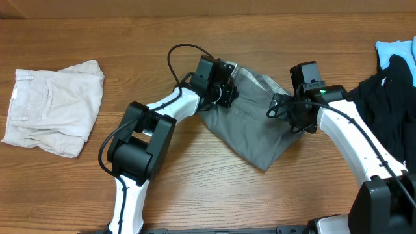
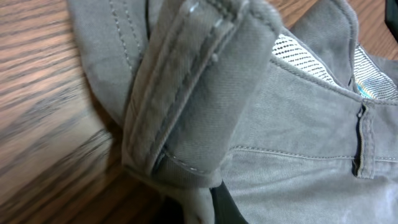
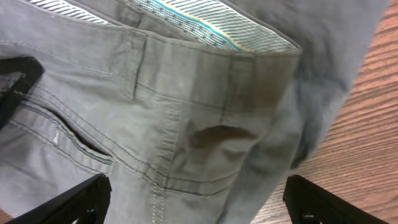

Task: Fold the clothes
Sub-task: 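Grasp the folded shorts with the left gripper and lift them, then carry the shorts left with the left gripper onto the beige shorts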

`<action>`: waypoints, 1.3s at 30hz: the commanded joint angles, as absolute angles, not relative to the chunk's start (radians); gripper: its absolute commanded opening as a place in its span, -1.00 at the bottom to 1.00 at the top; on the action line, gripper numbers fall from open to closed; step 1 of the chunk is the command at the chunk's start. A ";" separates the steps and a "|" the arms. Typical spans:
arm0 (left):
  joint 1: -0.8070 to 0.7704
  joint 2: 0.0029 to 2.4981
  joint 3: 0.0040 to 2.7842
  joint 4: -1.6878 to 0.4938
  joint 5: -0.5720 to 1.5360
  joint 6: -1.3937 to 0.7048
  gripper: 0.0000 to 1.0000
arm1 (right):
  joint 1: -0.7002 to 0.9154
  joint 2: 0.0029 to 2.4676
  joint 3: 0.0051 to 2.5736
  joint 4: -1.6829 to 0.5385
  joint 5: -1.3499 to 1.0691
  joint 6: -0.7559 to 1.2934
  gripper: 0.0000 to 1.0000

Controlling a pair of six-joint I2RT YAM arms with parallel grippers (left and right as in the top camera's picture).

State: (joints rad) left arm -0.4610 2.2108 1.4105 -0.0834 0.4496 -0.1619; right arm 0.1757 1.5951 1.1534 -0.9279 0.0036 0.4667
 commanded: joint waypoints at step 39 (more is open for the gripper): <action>0.380 1.621 1.428 -0.529 -0.154 -0.310 -0.92 | 0.096 1.582 1.169 -0.976 0.058 0.416 0.88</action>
State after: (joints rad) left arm 0.2989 1.6630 1.4151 -0.5915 -0.1352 -0.3294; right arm 0.1036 1.5951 1.1534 -0.9749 0.0521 0.4179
